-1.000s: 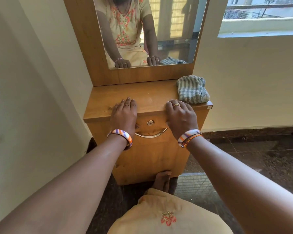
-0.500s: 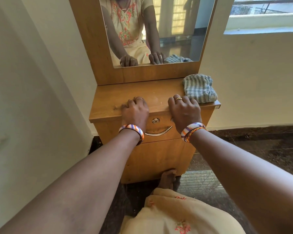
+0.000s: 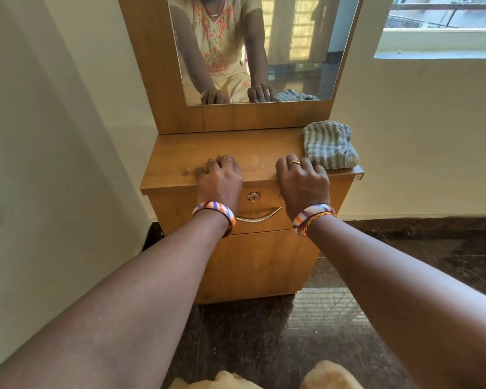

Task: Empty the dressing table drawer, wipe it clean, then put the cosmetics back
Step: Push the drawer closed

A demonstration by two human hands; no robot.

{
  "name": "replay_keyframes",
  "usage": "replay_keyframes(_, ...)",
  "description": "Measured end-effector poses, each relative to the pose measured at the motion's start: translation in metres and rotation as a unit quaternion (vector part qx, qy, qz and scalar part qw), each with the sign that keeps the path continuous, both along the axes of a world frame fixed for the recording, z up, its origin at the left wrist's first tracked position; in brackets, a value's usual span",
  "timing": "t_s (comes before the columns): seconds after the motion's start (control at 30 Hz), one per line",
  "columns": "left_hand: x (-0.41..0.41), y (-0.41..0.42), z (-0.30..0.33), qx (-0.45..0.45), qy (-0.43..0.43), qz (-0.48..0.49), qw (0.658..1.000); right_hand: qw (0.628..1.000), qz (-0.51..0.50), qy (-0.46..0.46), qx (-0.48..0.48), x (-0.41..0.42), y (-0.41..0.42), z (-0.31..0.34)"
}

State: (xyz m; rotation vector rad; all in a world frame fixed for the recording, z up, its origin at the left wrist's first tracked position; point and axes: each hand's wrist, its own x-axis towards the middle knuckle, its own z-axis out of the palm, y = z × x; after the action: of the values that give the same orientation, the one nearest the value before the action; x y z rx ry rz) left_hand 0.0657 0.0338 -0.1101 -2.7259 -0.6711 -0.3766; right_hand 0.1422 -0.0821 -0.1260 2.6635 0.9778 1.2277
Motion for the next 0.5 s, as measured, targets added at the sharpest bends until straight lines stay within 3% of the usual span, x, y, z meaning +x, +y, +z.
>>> replay_keyframes(0.5,-0.0023,-0.0031,0.0079,0.011,0.034,0.013,0.999,0.999,0.034,-0.004,-0.021,0.0037,-0.0016,0.0052)
